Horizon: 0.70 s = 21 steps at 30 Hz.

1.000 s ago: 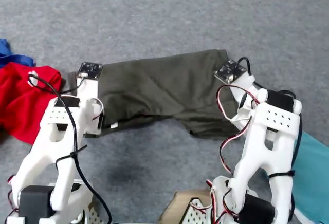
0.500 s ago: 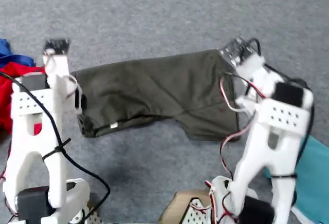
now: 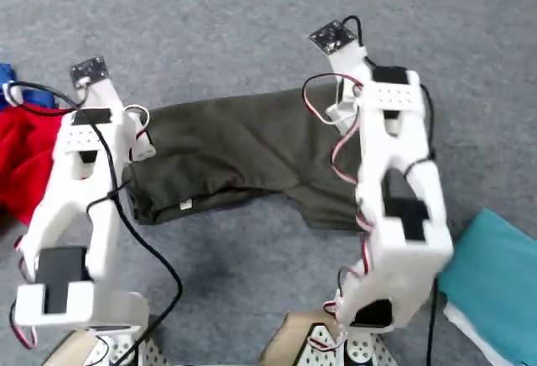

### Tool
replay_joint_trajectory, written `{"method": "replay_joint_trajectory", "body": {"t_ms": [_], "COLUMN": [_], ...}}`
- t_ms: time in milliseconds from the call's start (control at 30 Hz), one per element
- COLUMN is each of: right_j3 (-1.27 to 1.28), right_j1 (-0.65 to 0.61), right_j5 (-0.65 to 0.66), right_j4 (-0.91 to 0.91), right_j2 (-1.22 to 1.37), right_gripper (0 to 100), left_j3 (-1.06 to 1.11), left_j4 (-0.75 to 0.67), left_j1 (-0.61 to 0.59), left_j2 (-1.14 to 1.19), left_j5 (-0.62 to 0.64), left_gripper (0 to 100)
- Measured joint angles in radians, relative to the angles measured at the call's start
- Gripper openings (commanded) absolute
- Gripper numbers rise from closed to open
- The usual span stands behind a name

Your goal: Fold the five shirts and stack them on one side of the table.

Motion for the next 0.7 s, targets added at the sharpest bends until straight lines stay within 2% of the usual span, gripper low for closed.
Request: {"method": "replay_joint_trajectory", "body": {"t_ms": [133, 367, 600, 700], "right_j3": [-0.192, -0.635, -1.039, -1.2], "right_j1": [0.025, 0.101, 0.112, 0.12], "right_j5": [0.0, 0.054, 0.077, 0.084], "right_j4": [-0.005, 0.103, 0.327, 0.45], "right_j2": [0.233, 0.528, 0.729, 0.769], "right_gripper": [0.5, 0.5, 0.5, 0.5], "left_j3": [0.0, -0.002, -0.075, -0.164], "left_j4": [-0.035, -0.041, -0.032, 0.063], "left_j1": [0.0, 0.029, 0.028, 0.038], "left_j2": [0.091, 0.153, 0.155, 0.155], "left_j5": [-0.011, -0.172, -0.245, -0.245], "left_gripper": [2, 2, 2, 2]}}
